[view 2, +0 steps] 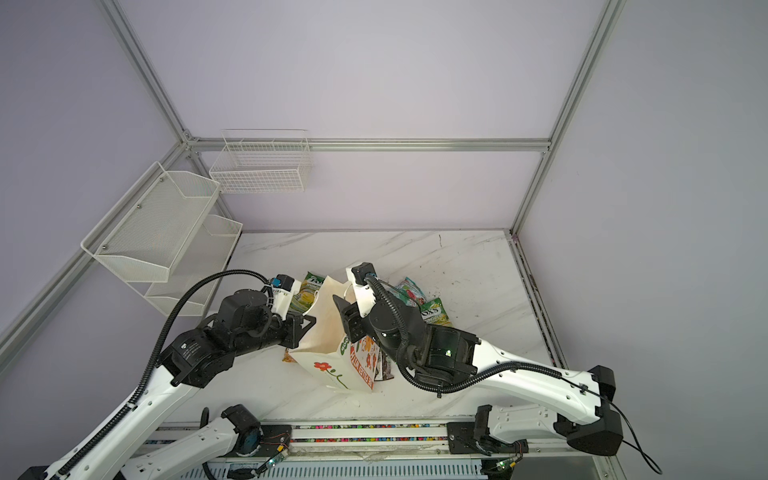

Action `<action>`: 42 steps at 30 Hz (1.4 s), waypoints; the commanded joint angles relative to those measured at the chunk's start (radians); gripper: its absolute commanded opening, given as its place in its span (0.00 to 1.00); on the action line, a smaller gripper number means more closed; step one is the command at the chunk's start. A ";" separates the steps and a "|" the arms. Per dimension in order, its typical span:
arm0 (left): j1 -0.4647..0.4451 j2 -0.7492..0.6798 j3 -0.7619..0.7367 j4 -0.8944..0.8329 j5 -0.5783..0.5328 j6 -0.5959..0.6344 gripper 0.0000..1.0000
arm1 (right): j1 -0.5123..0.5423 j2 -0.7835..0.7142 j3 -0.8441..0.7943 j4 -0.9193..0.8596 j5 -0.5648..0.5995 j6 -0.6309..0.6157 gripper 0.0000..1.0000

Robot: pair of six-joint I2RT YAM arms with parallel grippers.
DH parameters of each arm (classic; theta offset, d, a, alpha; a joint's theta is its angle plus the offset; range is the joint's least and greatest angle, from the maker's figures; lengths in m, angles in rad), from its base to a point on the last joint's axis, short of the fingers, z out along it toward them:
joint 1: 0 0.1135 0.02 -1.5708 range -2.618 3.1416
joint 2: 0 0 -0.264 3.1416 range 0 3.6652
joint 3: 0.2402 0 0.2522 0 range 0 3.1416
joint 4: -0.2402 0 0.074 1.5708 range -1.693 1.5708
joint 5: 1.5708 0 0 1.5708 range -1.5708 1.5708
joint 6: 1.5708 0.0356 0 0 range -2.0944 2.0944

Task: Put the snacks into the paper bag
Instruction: 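Set the bag down upright and release it from the right gripper, then lower the right gripper to the orange Fox's Fruits candy bag while left holds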

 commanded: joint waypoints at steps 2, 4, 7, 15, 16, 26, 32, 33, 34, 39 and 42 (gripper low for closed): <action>0.000 0.001 0.066 0.010 -0.035 0.031 0.00 | 0.006 -0.039 0.001 0.006 -0.004 -0.002 0.74; 0.000 0.019 0.099 -0.012 -0.056 0.037 0.00 | 0.005 -0.042 0.005 0.000 -0.010 0.000 0.79; 0.000 0.046 0.166 -0.048 -0.095 0.040 0.00 | 0.005 -0.046 0.024 -0.035 -0.022 0.008 0.84; 0.000 0.113 0.407 -0.179 -0.239 0.048 0.00 | 0.004 -0.120 0.009 -0.067 -0.024 0.038 0.97; 0.000 0.121 0.430 -0.194 -0.257 0.049 0.00 | 0.005 -0.134 0.006 -0.065 -0.019 0.040 0.97; 0.000 0.166 0.581 -0.314 -0.470 0.055 0.00 | 0.004 -0.245 -0.019 -0.145 0.135 0.159 0.97; 0.002 0.182 0.645 -0.355 -0.589 0.068 0.00 | -0.004 -0.232 -0.067 -0.178 0.169 0.242 0.97; 0.002 0.185 0.652 -0.362 -0.600 0.069 0.00 | -0.016 -0.226 -0.072 -0.181 0.152 0.253 0.97; 0.002 0.191 0.661 -0.371 -0.611 0.072 0.00 | -0.036 -0.221 -0.075 -0.182 0.124 0.261 0.97; 0.009 0.214 0.681 -0.407 -0.666 0.101 0.00 | -0.292 -0.162 -0.100 -0.183 -0.235 0.301 0.97; 0.022 0.219 0.675 -0.427 -0.697 0.113 0.00 | -0.407 -0.105 -0.126 -0.175 -0.404 0.301 0.96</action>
